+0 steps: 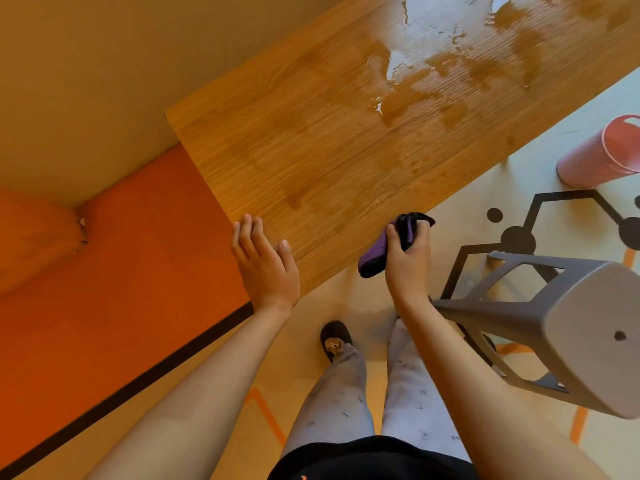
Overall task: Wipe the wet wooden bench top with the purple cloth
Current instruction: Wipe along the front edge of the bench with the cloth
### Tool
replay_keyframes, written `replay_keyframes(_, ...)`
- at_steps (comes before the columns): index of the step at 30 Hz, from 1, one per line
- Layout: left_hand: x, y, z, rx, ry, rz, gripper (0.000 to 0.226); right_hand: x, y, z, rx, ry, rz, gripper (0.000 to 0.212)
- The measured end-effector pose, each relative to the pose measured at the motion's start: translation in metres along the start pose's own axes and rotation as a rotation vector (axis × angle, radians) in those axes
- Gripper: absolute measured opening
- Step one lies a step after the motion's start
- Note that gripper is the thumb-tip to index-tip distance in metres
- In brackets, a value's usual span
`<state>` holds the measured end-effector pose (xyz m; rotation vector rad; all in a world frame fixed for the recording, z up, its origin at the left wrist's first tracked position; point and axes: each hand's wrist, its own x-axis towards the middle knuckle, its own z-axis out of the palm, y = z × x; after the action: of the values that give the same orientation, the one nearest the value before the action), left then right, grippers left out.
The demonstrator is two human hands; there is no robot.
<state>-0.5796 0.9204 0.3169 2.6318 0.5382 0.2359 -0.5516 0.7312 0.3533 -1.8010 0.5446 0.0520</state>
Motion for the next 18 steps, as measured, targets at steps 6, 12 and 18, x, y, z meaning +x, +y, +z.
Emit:
replay_keyframes(6,0.0,0.001,-0.002,0.006,-0.006,0.009,0.05,-0.052,0.009,0.039,-0.001,-0.05,0.084,0.014)
replay_keyframes(12,0.0,0.003,-0.004,0.019,-0.022,0.002,0.05,-0.045,0.007,0.029,-0.031,-0.124,0.028,0.013)
replay_keyframes(18,-0.001,0.003,-0.004,0.042,-0.033,-0.01,0.05,0.054,-0.013,-0.034,-0.026,0.094,0.069,0.023)
